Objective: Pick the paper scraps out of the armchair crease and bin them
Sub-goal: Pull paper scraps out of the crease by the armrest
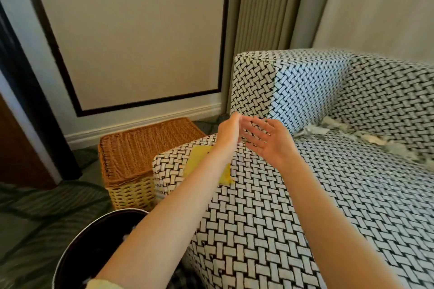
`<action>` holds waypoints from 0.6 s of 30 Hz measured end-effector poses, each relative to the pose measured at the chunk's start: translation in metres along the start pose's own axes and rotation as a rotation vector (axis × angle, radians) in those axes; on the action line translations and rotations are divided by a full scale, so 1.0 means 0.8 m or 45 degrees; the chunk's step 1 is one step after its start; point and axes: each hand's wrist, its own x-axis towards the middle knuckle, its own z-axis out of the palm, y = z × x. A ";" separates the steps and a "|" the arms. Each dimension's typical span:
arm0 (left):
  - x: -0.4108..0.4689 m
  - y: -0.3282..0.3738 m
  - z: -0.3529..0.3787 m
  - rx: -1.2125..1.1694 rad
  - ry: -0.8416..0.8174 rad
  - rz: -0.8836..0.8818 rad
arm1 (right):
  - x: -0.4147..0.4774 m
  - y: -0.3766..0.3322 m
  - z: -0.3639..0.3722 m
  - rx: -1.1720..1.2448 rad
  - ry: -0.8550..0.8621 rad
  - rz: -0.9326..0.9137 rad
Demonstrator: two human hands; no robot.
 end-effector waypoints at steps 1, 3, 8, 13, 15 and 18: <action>0.000 -0.001 0.013 -0.010 -0.030 -0.014 | -0.003 -0.007 -0.016 -0.012 0.038 -0.015; 0.003 -0.007 0.032 0.012 -0.067 -0.041 | -0.010 -0.017 -0.041 -0.010 0.097 -0.036; 0.008 -0.021 0.074 0.080 -0.186 -0.113 | -0.026 -0.036 -0.095 0.000 0.235 -0.109; 0.005 -0.040 0.095 0.342 -0.467 -0.117 | -0.054 -0.046 -0.136 -0.802 0.298 -0.012; 0.008 -0.046 0.099 0.391 -0.484 -0.100 | -0.065 -0.042 -0.149 -1.270 0.129 0.099; 0.012 -0.049 0.102 0.390 -0.462 -0.135 | -0.071 -0.038 -0.153 -1.649 -0.076 0.179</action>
